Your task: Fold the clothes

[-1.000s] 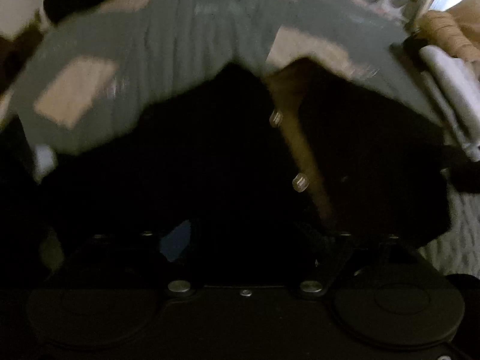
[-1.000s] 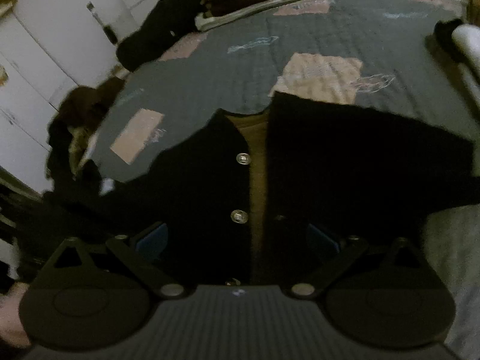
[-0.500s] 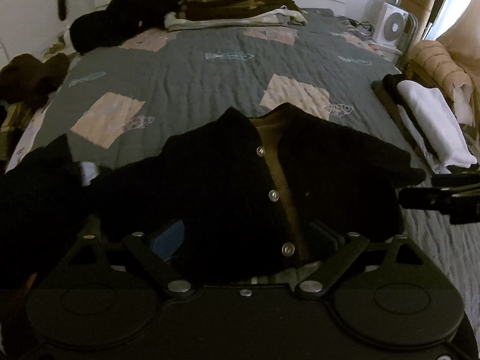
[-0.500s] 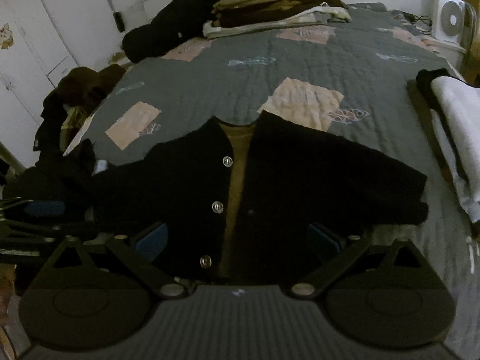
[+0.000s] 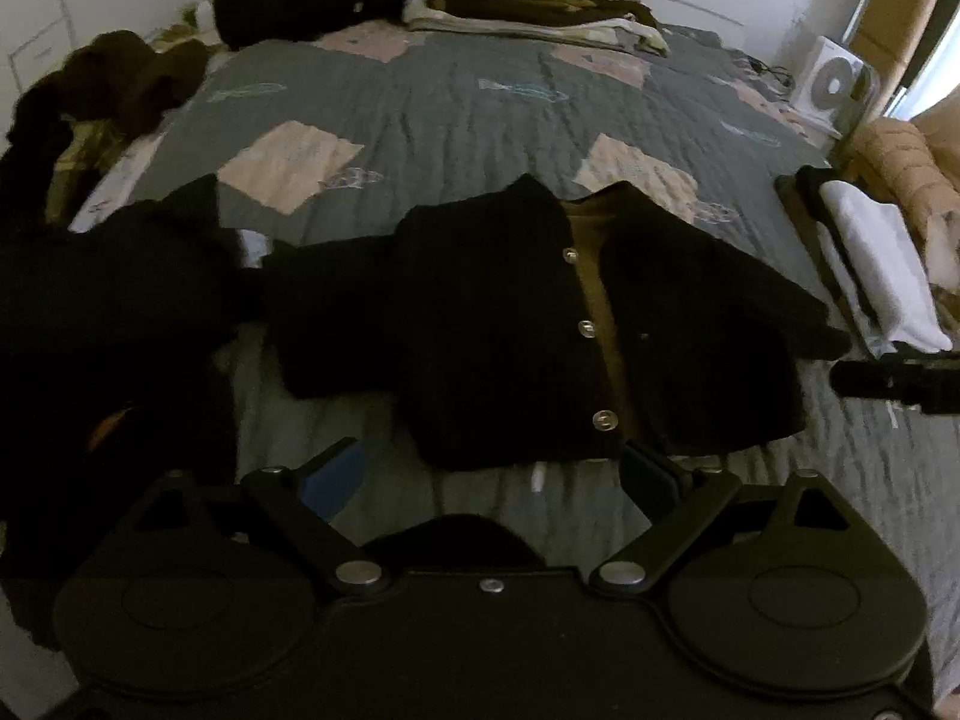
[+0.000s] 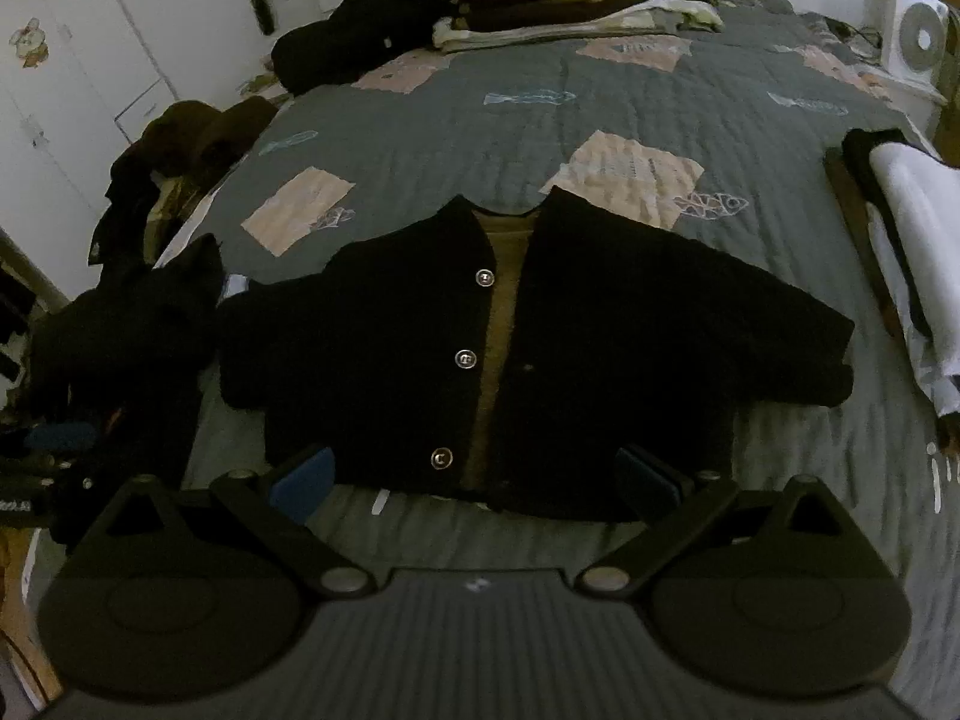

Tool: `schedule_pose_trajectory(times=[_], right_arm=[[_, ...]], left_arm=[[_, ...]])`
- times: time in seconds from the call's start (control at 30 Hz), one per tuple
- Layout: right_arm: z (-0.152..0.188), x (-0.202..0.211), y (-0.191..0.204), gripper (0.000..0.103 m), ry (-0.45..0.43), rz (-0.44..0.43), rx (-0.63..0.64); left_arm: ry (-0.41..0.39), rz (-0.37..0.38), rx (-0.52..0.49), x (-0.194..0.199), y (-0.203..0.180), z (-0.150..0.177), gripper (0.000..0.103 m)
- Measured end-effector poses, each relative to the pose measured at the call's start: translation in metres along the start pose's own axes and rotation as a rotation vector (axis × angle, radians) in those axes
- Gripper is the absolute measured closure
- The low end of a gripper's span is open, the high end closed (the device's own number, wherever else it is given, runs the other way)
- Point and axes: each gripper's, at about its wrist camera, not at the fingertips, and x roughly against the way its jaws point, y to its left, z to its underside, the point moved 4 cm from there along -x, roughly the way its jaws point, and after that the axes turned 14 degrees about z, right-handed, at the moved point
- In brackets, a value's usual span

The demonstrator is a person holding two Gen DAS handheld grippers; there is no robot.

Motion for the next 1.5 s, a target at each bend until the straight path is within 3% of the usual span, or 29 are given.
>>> schedule_pose_trajectory(times=[0.3,0.63,0.77,1.0,1.2,1.4,1.5], right_arm=[[-0.011,0.008,0.009,0.003,-0.025,0.004,0.018],[-0.027,-0.015,0.013,0.003,0.006,0.023,0.002],[-0.039,-0.029,0.012,0.003,0.014,0.025,-0.008],[-0.056,-0.059,0.01,0.003,0.042,0.019,-0.019],[-0.065,-0.088,0.01,0.003,0.079,0.005,-0.025],[-0.069,-0.103,0.009,0.003,0.103,-0.011,-0.008],[-0.07,-0.107,0.006,0.003,0.109,-0.013,-0.008]], left_arm=[[-0.036,-0.018,-0.002,0.017,0.005,-0.007,0.011],[-0.01,0.015,0.039,-0.008,0.034,-0.021,0.011],[-0.04,0.065,0.15,-0.027,0.068,-0.03,0.011],[-0.12,0.126,0.458,-0.068,0.146,-0.02,0.011],[-0.162,0.202,0.736,-0.114,0.189,-0.007,0.011],[-0.132,0.188,0.858,-0.148,0.203,0.011,0.011],[-0.167,0.217,0.927,-0.155,0.209,0.02,0.011]])
